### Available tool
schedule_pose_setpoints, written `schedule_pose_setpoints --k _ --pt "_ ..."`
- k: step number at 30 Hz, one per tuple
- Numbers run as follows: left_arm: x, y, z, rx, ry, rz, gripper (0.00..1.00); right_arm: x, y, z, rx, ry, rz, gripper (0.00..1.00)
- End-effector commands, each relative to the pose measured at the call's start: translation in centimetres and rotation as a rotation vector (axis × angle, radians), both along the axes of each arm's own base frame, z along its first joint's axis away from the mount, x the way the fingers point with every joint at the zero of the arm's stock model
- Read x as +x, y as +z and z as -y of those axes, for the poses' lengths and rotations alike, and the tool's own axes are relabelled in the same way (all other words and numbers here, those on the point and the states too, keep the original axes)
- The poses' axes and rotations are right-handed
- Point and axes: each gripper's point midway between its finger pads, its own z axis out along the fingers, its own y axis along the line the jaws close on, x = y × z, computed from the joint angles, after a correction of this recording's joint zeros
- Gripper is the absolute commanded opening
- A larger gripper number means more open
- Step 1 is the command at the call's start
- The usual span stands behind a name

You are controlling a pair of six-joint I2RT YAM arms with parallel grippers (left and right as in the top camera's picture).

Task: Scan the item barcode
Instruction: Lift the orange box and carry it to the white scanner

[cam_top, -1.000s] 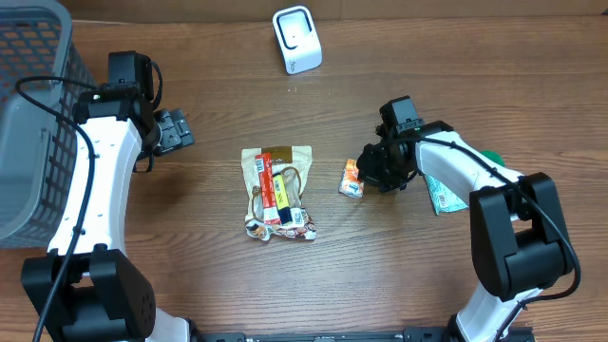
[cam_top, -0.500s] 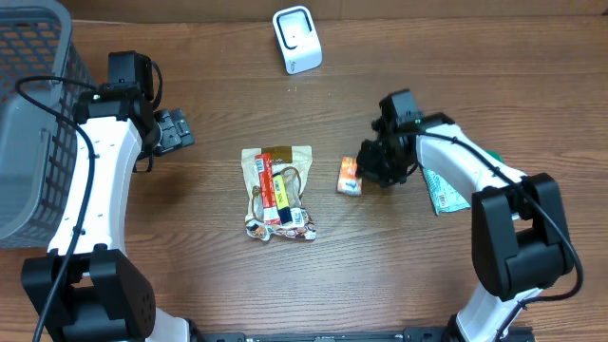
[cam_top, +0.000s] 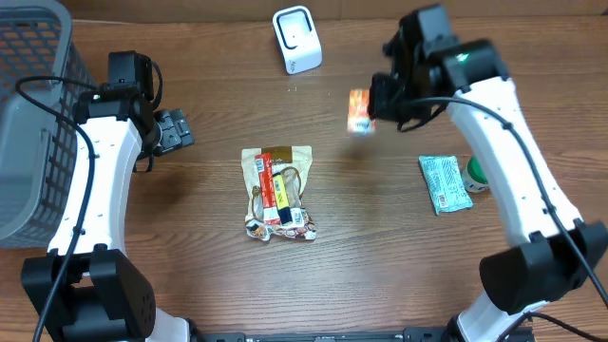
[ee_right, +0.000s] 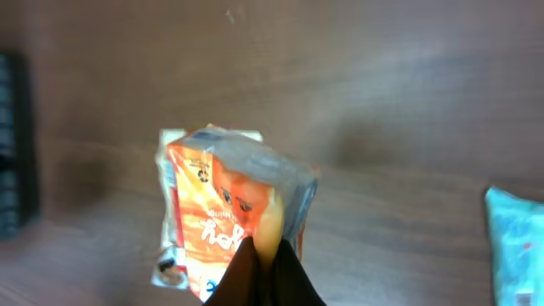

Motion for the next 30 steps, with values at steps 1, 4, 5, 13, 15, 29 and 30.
schedule_pose_setpoints --k 1,4,5,13,15,29,30 --pt "0.3 1.0 -0.1 0.014 -0.018 0.025 1.0 0.4 6.6 0.7 0.009 -0.012 0.173 0.04" --pt "0.3 1.0 -0.1 0.014 -0.018 0.025 1.0 1.3 10.3 1.4 -0.009 -0.045 0.294 0.03" --pt "0.3 1.0 -0.1 0.014 -0.018 0.025 1.0 1.8 11.1 1.8 -0.028 -0.063 0.333 0.03" --pt "0.3 1.0 -0.1 0.014 -0.018 0.025 1.0 7.6 15.4 4.7 -0.27 -0.174 0.659 0.03" --pt "0.3 1.0 -0.1 0.014 -0.018 0.025 1.0 8.5 16.2 4.5 -0.281 -0.169 0.712 0.03" --pt "0.3 1.0 -0.1 0.014 -0.018 0.025 1.0 15.5 13.5 -4.1 -0.493 0.172 0.951 0.04" --pt "0.3 1.0 -0.1 0.014 -0.018 0.025 1.0 16.0 12.5 -5.1 -0.517 0.211 0.955 0.04"
